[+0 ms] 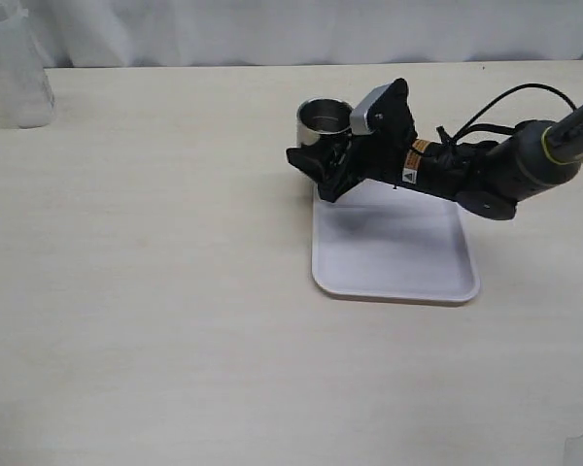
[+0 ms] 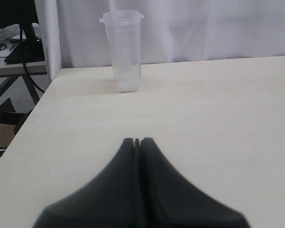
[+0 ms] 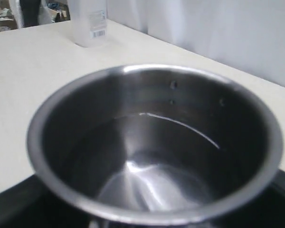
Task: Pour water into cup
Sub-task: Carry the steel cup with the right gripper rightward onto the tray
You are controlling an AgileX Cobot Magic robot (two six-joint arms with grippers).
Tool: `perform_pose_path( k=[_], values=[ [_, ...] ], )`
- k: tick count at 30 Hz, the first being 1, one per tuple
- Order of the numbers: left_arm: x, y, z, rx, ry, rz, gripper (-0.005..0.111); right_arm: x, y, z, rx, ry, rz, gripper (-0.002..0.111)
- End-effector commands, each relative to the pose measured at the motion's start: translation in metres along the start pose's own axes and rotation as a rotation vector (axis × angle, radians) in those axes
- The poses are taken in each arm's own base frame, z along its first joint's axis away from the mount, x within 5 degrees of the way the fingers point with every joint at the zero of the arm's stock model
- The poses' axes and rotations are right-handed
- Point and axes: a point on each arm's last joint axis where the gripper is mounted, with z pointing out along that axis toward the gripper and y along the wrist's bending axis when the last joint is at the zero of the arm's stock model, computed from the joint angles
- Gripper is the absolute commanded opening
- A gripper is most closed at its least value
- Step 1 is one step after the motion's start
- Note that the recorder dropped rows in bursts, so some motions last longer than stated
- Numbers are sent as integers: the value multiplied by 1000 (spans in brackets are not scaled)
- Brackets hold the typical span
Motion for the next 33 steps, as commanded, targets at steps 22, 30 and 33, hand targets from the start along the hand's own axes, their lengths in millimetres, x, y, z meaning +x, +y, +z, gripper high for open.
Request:
perform_pose_path(
  k=[22, 30, 33],
  values=[
    [0, 0, 0, 8, -13, -3, 0, 50, -26, -44, 88, 5, 74, 17],
    [0, 0, 0, 8, -13, -3, 0, 51, -27, -44, 99, 7, 90, 89],
    [0, 0, 0, 8, -13, -3, 0, 51, -28, -44, 102, 10, 94, 91]
  ],
)
